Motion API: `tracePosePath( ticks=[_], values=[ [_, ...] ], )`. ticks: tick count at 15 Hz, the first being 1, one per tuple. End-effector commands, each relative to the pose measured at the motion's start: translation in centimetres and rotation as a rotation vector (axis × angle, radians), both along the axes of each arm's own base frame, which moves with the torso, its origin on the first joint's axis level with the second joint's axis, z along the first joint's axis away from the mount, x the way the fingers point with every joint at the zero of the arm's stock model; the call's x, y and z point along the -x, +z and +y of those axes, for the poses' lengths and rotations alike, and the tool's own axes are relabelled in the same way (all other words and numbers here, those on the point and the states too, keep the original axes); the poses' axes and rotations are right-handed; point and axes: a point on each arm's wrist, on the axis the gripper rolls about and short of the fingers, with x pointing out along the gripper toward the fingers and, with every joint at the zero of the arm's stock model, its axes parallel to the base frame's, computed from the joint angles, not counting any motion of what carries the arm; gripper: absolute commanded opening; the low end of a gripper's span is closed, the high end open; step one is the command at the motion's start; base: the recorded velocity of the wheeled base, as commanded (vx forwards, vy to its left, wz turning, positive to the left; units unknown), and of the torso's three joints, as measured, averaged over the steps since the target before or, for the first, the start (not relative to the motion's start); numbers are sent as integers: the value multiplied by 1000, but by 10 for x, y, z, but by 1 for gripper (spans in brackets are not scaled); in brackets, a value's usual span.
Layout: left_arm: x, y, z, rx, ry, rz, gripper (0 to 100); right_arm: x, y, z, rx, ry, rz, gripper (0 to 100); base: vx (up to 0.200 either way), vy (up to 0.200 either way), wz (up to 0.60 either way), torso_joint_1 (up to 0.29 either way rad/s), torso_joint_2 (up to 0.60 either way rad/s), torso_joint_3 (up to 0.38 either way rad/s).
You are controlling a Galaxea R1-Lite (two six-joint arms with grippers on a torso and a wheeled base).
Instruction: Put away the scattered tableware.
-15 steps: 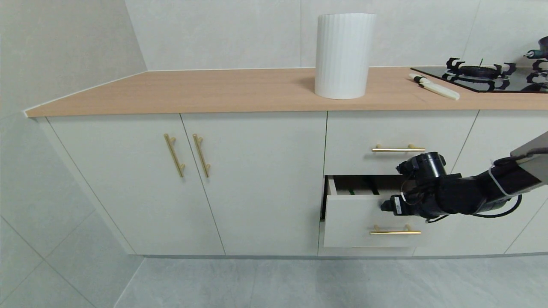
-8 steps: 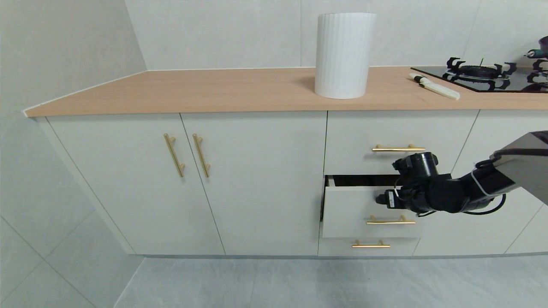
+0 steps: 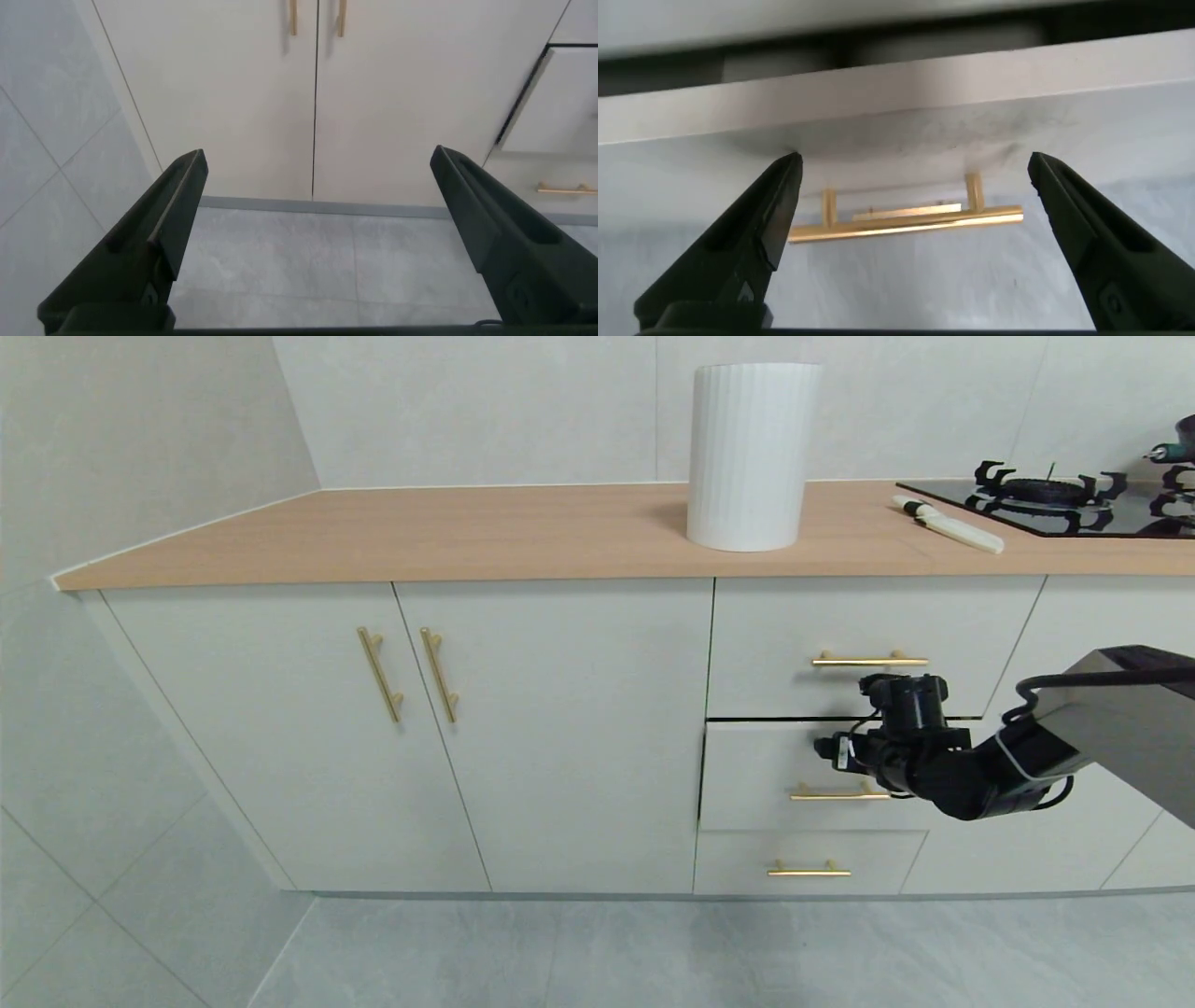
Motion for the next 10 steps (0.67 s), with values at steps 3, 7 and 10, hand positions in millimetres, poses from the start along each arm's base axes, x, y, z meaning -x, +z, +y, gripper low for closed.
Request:
tracePosePath(
  ticks=[3, 7, 10],
  values=[
    [0, 0, 0, 1, 0, 0, 100, -10, -17, 1, 8, -34, -30, 100, 0, 0, 0, 0, 0, 0],
    [0, 0, 0, 1, 0, 0, 100, -15, -12, 1, -20, -67, -63, 100, 0, 0, 0, 0, 0, 0],
    [0, 0, 0, 1, 0, 0, 100, -15, -10, 1, -24, -74, -70, 100, 0, 0, 0, 0, 0, 0]
  ],
)
